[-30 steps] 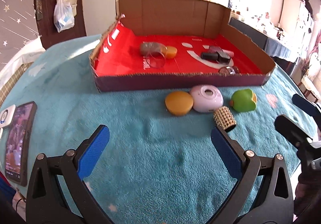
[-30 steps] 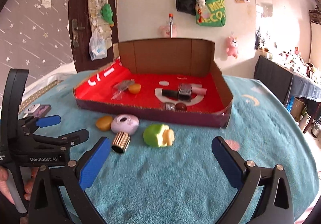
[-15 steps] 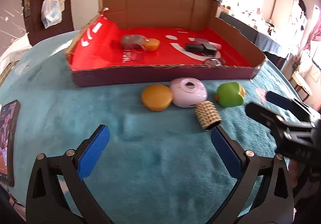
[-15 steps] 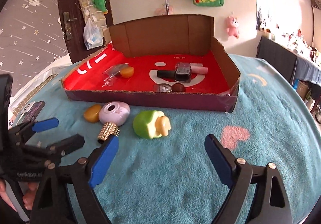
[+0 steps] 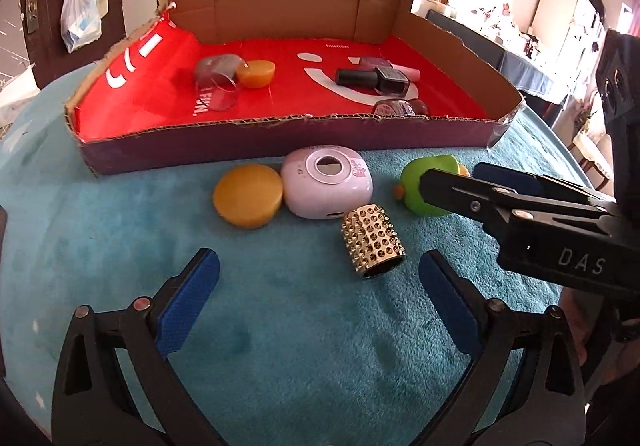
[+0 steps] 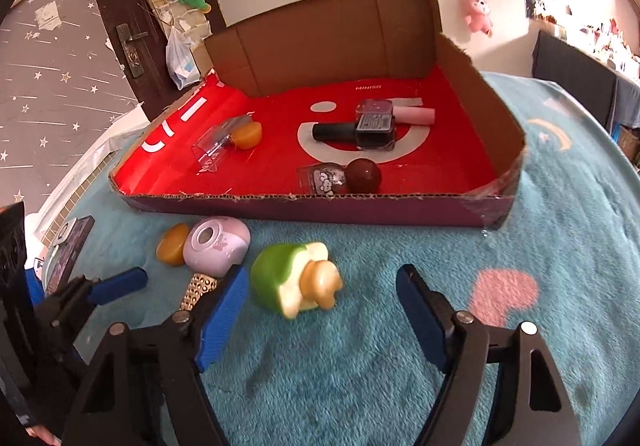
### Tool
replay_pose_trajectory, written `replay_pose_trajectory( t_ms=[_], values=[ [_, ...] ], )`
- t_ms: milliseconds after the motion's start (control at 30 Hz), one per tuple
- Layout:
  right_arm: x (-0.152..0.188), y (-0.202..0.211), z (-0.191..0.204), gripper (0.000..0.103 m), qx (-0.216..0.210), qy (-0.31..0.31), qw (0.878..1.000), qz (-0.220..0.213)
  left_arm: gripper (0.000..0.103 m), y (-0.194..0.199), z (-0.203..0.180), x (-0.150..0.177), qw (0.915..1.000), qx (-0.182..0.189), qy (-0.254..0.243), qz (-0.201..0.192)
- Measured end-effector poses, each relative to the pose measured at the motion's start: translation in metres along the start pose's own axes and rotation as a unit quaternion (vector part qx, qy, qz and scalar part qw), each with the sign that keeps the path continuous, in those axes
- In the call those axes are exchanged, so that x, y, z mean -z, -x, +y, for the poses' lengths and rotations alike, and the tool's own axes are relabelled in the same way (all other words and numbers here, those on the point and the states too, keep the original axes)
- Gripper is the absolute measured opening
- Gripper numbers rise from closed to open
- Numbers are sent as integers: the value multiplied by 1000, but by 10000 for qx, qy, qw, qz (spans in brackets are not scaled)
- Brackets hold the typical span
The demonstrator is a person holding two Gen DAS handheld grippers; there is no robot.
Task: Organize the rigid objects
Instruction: 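Grasp the green toy with the right tool while the left tool grasps the gold studded cylinder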
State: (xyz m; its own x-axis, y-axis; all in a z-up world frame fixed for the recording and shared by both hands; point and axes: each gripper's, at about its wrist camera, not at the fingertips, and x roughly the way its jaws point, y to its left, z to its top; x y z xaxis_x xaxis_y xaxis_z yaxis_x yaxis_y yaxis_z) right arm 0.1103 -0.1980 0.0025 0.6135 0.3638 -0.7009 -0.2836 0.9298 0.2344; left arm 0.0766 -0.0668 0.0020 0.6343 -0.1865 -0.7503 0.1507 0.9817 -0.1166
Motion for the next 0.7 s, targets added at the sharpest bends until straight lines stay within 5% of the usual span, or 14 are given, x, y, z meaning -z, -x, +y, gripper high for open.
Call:
replay_pose_trajectory(
  t_ms=[533, 700],
  values=[
    [-7, -18, 7, 60, -228, -3, 9993, 285, 39, -5, -13, -3, 9996, -40, -233, -154],
    [-7, -19, 9, 54, -265, 11, 9992, 303, 28, -4, -15, -3, 9995, -15, -251, -181]
  ],
)
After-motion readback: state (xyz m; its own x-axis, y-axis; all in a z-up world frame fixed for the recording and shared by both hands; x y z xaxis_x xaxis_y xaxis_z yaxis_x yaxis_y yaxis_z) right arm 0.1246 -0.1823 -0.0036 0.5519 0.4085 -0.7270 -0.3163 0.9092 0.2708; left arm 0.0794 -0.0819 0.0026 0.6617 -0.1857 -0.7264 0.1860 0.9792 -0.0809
